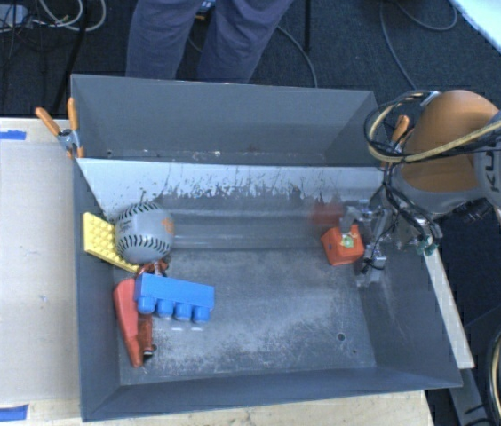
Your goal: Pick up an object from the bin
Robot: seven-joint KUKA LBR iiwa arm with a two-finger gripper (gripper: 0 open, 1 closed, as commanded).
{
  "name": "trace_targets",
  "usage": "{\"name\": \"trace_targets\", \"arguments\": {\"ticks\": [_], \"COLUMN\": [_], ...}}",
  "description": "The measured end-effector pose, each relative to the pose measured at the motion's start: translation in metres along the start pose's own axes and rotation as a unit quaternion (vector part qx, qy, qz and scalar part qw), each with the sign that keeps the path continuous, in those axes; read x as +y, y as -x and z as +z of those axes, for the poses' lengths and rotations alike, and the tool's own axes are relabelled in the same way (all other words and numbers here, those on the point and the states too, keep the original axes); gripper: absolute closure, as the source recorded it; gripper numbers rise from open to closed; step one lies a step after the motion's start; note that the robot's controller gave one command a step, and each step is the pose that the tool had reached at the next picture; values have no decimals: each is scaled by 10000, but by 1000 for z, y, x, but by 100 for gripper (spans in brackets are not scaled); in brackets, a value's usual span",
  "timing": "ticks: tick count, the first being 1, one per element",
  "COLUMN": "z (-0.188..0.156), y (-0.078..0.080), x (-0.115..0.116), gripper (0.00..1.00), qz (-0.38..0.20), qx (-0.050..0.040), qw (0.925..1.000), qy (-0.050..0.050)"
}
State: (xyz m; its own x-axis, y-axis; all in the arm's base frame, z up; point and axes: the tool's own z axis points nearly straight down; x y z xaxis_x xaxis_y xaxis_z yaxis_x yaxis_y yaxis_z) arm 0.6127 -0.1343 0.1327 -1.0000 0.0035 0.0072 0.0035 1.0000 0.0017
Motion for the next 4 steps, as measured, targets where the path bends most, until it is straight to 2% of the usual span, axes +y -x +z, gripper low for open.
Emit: {"name": "trace_targets", "arguments": {"ticks": [1,2,3,4], "z": [-5,30,22,-13], "y": [2,7,6,5], "x": [0,-12,-19,-21], "gripper": [0,0,0,0], "qz": [-15,533,528,502], "qx": [-33,-63,-46,-46], "qw": [10000,9986,9986,9987], "qy": [-6,-2,-1,-4]}}
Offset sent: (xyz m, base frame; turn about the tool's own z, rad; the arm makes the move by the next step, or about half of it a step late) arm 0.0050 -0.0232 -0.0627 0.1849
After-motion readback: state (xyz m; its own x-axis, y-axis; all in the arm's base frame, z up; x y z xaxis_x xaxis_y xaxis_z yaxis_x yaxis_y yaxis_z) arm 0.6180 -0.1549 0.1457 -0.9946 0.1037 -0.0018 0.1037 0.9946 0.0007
